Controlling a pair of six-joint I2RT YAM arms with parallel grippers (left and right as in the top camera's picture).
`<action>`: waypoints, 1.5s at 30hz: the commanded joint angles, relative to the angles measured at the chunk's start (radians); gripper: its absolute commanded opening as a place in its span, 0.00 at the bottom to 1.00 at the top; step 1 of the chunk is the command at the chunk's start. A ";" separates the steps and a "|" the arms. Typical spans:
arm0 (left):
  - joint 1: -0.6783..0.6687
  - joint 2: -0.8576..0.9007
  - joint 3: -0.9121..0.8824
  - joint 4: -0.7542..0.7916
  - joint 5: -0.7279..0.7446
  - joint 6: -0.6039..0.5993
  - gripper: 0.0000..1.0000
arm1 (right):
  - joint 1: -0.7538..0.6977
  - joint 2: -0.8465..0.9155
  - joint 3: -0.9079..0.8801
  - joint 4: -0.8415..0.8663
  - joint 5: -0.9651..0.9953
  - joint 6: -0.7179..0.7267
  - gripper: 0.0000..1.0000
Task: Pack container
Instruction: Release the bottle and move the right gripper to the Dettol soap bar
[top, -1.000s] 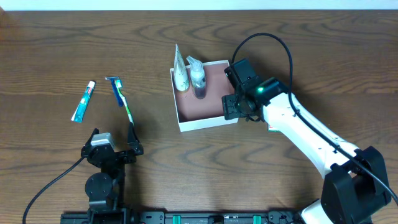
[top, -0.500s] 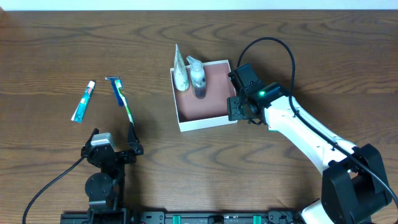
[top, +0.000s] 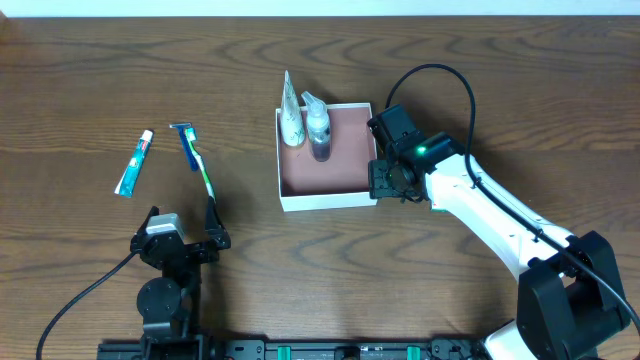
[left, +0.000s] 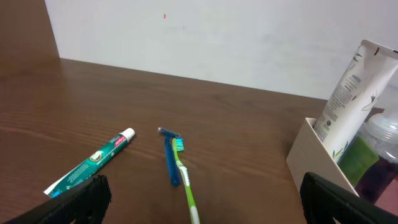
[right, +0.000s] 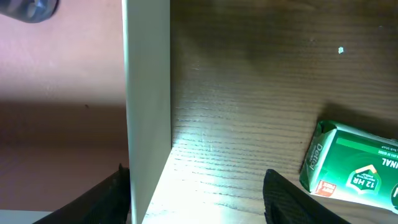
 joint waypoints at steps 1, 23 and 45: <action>0.002 -0.006 -0.022 -0.035 -0.009 0.017 0.98 | 0.005 0.009 -0.006 0.012 -0.003 0.017 0.66; 0.002 -0.006 -0.022 -0.035 -0.008 0.017 0.98 | -0.195 -0.121 0.290 -0.332 -0.005 0.087 0.91; 0.002 -0.006 -0.022 -0.035 -0.009 0.017 0.98 | -0.303 -0.119 -0.212 -0.031 -0.038 0.827 0.99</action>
